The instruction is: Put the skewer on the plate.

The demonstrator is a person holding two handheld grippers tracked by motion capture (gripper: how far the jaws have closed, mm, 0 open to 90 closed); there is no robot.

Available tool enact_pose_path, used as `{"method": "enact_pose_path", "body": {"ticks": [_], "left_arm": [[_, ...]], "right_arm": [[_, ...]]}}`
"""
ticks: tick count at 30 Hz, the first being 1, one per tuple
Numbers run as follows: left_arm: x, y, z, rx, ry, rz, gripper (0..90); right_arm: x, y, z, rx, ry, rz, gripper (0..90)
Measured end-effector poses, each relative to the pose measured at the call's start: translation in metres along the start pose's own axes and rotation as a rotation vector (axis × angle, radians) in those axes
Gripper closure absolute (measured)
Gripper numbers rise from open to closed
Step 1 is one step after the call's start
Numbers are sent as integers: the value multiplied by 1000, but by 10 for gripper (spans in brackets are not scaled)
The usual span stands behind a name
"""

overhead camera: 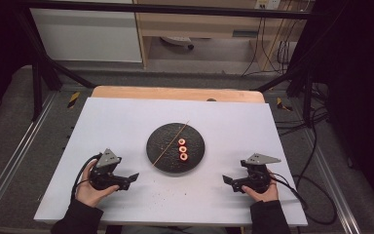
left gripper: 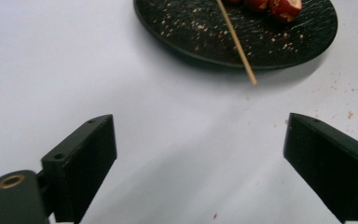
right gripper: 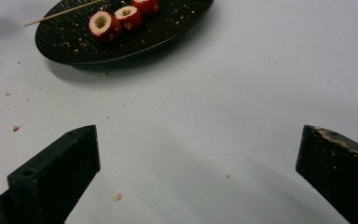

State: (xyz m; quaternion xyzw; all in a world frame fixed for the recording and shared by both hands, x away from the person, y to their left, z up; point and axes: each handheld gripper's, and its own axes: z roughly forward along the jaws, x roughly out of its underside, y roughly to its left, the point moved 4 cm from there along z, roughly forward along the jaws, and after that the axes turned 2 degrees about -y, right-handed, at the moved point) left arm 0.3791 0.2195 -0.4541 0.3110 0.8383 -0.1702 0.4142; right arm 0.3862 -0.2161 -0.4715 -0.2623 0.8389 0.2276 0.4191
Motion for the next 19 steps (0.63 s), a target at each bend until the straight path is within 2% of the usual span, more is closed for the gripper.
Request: {"method": "enact_pose_path", "body": {"ticks": [5,10,19], "left_arm": [[17,8,-9,-10,-25,-30,50],[30,14,-13,-15,-40,-48,48],[33,15,-11,-11,-33,-53,49]], "right_arm": [[1,-1,0,1,4,-2,5],[2,0,1,0,12,1,5],[4,1,2,-8,26,-2,5]]}}
